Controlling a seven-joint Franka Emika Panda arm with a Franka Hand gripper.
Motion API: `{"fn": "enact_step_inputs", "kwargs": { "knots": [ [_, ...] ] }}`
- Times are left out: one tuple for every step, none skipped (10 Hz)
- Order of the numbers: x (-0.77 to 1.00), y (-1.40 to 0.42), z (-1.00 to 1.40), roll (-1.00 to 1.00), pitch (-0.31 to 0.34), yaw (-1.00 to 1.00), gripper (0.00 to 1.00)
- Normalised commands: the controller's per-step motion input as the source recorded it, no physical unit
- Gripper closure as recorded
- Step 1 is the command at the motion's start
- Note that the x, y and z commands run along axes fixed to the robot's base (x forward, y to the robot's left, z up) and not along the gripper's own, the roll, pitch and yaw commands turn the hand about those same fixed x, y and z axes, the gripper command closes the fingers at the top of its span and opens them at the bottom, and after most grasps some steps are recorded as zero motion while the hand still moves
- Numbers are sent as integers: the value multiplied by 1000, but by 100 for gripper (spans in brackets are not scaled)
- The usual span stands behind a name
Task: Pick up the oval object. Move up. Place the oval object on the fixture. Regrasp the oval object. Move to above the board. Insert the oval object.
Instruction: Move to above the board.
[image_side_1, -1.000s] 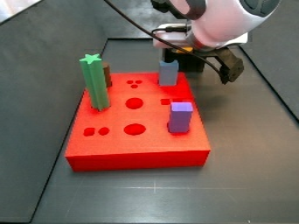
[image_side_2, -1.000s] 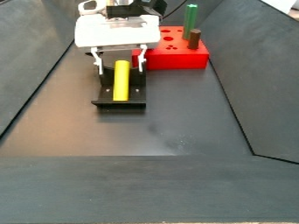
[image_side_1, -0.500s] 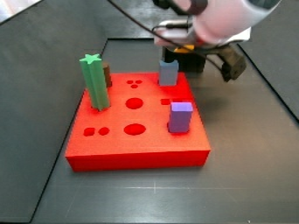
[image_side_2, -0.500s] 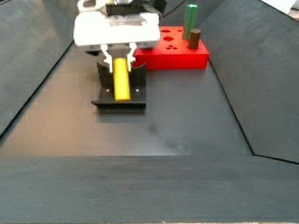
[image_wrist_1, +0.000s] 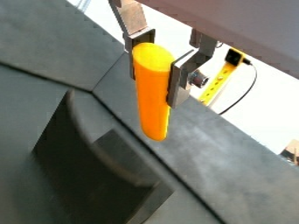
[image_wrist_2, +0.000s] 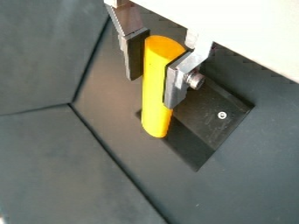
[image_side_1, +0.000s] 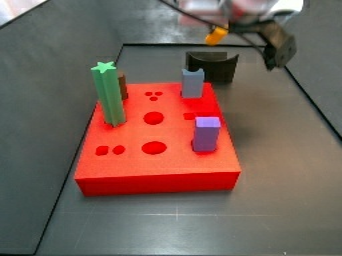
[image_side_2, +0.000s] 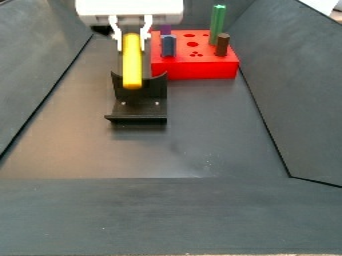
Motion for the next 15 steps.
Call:
{"fn": "enact_step_inputs", "kwargs": {
  "knots": [
    [-1, -67, 1000, -8, 125, -80, 100],
    [-2, -66, 1000, -13, 150, -46, 100],
    [-3, -63, 1000, -23, 162, -12, 100],
    [-5, -62, 1000, -40, 167, 28, 100],
    [-5, -59, 1000, -45, 169, 56, 100],
    [-1, -55, 1000, -49, 165, 81, 100],
    [5, -55, 1000, -46, 156, 99, 100],
    [12, -56, 1000, -38, 146, 116, 100],
    [18, -57, 1000, -31, 141, 125, 100],
    [25, -58, 1000, -30, 126, 129, 100],
    [27, -51, 917, -33, 109, 130, 100],
    [26, -41, 745, -37, 97, 127, 100],
    [23, -31, 577, -42, 84, 122, 100],
    [19, -23, 409, -44, 69, 113, 100],
    [17, -21, 187, -46, 61, 101, 100]
  ]
}}
